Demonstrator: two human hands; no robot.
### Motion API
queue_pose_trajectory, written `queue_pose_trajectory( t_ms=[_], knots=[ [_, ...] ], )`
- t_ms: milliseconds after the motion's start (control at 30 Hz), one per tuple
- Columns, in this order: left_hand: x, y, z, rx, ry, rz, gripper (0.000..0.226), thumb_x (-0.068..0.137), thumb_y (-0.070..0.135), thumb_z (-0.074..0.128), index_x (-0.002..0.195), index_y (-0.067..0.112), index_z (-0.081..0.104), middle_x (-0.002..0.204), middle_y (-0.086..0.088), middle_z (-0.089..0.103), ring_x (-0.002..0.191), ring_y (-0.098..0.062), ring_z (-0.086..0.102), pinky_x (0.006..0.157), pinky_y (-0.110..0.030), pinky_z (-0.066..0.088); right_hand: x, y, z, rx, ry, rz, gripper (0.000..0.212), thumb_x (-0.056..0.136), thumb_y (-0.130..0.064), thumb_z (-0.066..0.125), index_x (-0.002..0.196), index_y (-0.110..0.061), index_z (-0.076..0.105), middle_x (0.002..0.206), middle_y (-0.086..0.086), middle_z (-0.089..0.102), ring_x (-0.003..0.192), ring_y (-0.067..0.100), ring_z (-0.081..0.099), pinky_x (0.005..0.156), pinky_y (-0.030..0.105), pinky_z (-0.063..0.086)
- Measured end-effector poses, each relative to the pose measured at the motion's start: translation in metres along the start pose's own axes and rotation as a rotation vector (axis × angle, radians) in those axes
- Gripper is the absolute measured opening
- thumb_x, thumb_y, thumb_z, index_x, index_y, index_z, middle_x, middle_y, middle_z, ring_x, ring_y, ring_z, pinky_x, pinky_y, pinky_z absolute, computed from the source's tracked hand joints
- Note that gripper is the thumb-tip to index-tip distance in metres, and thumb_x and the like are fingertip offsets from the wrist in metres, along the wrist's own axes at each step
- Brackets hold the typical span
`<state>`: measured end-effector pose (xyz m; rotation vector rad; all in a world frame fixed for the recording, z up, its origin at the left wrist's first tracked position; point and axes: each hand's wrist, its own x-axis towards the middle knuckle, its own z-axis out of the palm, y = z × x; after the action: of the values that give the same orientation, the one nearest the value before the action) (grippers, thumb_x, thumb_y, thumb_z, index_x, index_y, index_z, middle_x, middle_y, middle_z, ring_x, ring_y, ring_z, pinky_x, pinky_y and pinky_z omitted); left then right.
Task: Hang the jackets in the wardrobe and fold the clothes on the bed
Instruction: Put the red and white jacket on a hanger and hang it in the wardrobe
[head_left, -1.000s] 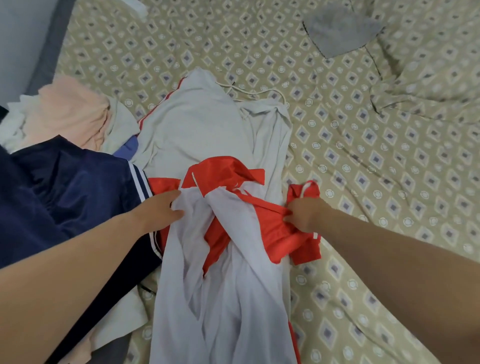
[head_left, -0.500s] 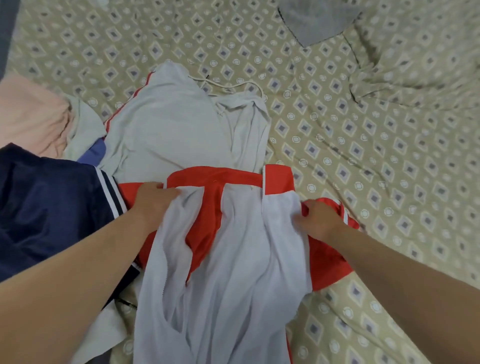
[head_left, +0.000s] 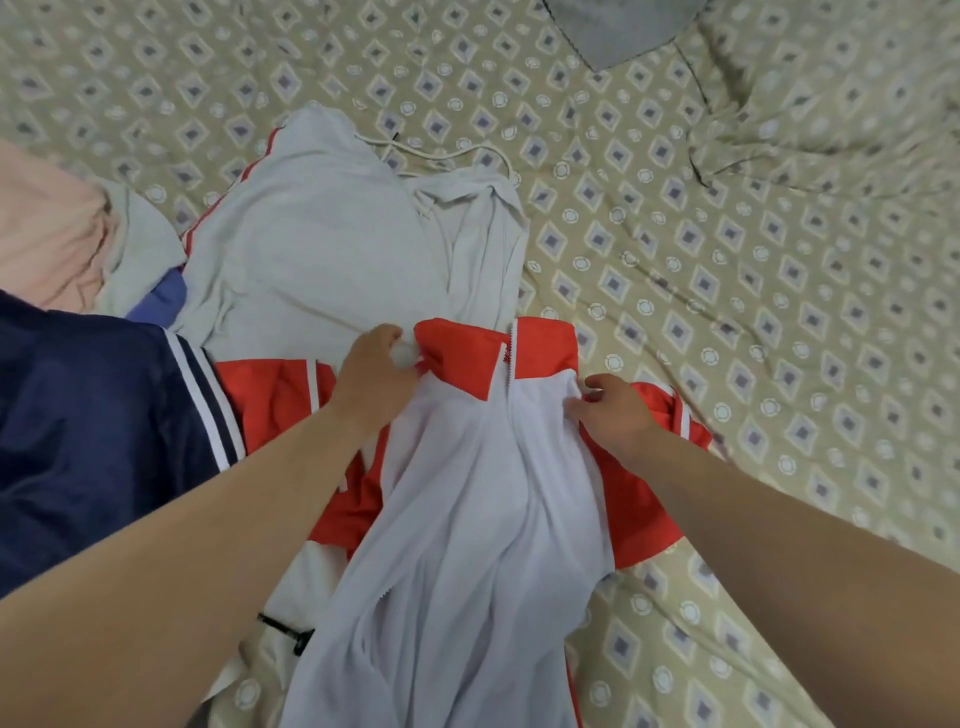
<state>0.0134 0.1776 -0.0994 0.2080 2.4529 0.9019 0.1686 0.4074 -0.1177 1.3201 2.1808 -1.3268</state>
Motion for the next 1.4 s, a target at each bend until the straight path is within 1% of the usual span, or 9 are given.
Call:
queue_pose_trajectory(
  t_ms=[200,267,300,500,600,733,900,1167,1400],
  knots=[
    [-0.004,-0.005,0.009,0.003,-0.209,-0.180,0.066,0.081,0.036,0.075,0.133,0.004,0.049,0.130,-0.010,0.049,0.111,-0.025,0.056,0.097,-0.039,0.049,-0.014,-0.012,0.003,0.299,-0.134,0.122,0.054,0.089,-0.040,0.068,0.105,0.010,0.060,0.094,0.035,0.062,0.073,0.027,0.053,0.067,0.035,0.039],
    [-0.005,-0.001,0.014,-0.165,-0.223,-0.289,0.065,0.079,0.034,0.079,0.127,-0.002,0.054,0.124,-0.015,0.060,0.107,-0.028,0.062,0.091,-0.038,0.052,-0.020,-0.014,0.002,0.373,-0.209,0.125,0.050,0.093,-0.032,0.066,0.118,0.009,0.056,0.123,0.036,0.053,0.105,0.060,0.055,0.075,0.038,0.035],
    [-0.006,0.000,0.016,-0.201,-0.218,-0.311,0.060,0.079,0.031,0.080,0.122,-0.004,0.057,0.118,-0.018,0.064,0.104,-0.031,0.064,0.083,-0.035,0.052,-0.023,-0.015,0.001,0.402,-0.222,0.107,0.041,0.094,-0.025,0.064,0.119,0.008,0.057,0.127,0.037,0.049,0.099,0.018,0.036,0.077,0.039,0.036],
    [-0.027,0.027,0.003,0.003,-0.257,-0.125,0.005,0.084,0.007,0.066,0.088,0.004,0.065,0.082,-0.008,0.061,0.078,-0.023,0.056,0.065,-0.025,0.042,-0.057,-0.033,-0.019,0.624,-0.209,0.118,0.024,0.092,0.004,0.054,0.106,-0.013,0.064,0.105,0.022,0.070,0.086,0.030,0.068,0.089,0.048,0.054],
    [-0.042,0.039,-0.007,-0.070,-0.270,-0.152,0.007,0.093,0.012,0.058,0.086,0.010,0.061,0.083,-0.005,0.060,0.074,-0.018,0.055,0.061,-0.023,0.041,-0.078,-0.039,-0.035,0.682,-0.185,0.133,0.019,0.090,-0.006,0.063,0.108,-0.010,0.064,0.101,0.016,0.074,0.087,0.030,0.072,0.081,0.047,0.059],
    [-0.072,0.056,-0.028,-0.483,-0.319,-0.321,0.022,0.096,0.018,0.061,0.110,0.001,0.064,0.110,-0.015,0.070,0.101,-0.028,0.066,0.093,-0.039,0.052,-0.113,-0.043,-0.052,0.738,-0.217,0.136,0.028,0.093,-0.033,0.068,0.104,-0.007,0.070,0.098,0.010,0.077,0.090,0.025,0.074,0.077,0.037,0.059],
    [-0.123,0.077,-0.068,-0.727,-0.593,-0.523,0.014,0.086,0.019,0.073,0.082,0.007,0.079,0.086,-0.013,0.075,0.075,-0.023,0.073,0.064,-0.032,0.058,-0.169,-0.062,-0.072,0.762,-0.205,0.101,0.025,0.092,-0.018,0.067,0.069,-0.022,0.075,0.077,0.006,0.075,0.067,0.019,0.073,0.053,0.027,0.054],
    [-0.200,0.111,-0.141,-0.774,-0.191,-0.072,0.021,0.089,0.007,0.069,0.095,0.027,0.072,0.096,0.000,0.076,0.092,-0.020,0.071,0.084,-0.034,0.055,-0.302,-0.108,-0.094,0.641,-0.251,-0.105,0.012,0.095,-0.017,0.063,0.097,-0.009,0.073,0.095,0.019,0.072,0.081,0.028,0.065,0.076,0.039,0.047],
    [-0.292,0.169,-0.205,-1.057,-0.470,0.160,0.030,0.081,0.004,0.064,0.108,0.011,0.072,0.114,-0.021,0.070,0.103,-0.029,0.069,0.082,-0.034,0.056,-0.409,-0.147,-0.105,0.719,-0.032,-0.250,0.017,0.097,-0.022,0.060,0.091,-0.020,0.077,0.091,0.015,0.074,0.079,0.029,0.064,0.075,0.043,0.047]
  ],
)
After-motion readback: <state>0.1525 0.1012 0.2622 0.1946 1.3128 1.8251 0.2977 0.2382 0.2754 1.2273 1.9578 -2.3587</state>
